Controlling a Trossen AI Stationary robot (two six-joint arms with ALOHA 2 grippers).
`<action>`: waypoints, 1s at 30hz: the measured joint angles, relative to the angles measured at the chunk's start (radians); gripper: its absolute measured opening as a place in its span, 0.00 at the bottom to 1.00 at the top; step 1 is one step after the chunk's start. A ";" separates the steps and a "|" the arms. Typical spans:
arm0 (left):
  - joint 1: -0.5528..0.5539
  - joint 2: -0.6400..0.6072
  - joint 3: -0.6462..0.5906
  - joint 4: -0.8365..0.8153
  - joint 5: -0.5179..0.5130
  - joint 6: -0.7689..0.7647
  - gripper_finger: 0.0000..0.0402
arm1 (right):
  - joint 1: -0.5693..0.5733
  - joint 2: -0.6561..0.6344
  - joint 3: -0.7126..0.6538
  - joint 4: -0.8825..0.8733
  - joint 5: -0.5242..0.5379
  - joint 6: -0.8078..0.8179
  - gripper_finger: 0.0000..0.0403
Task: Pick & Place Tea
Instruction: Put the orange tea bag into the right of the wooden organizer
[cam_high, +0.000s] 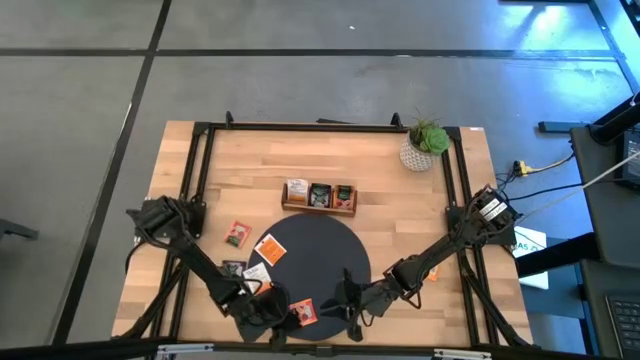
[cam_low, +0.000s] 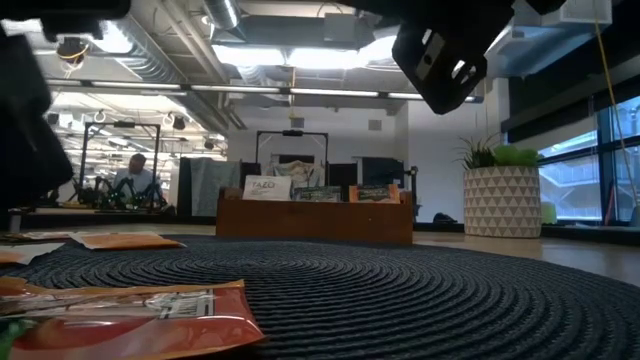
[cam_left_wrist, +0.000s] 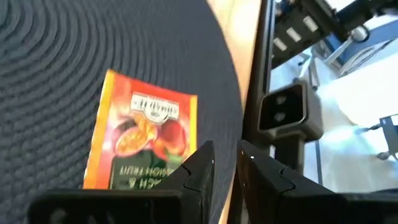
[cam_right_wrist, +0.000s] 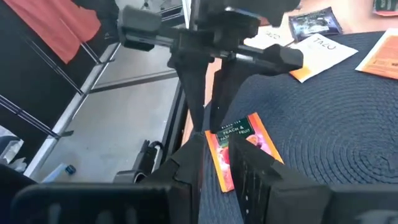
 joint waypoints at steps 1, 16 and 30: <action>0.000 0.004 0.002 -0.006 0.011 -0.005 0.16 | 0.000 0.000 0.000 0.004 0.000 0.000 0.19; 0.010 0.008 0.004 -0.153 0.100 -0.081 0.16 | -0.021 0.000 0.000 -0.016 0.000 0.341 0.19; 0.025 0.004 0.006 -0.217 0.098 -0.141 0.16 | -0.046 0.000 0.000 -0.072 -0.026 0.483 0.19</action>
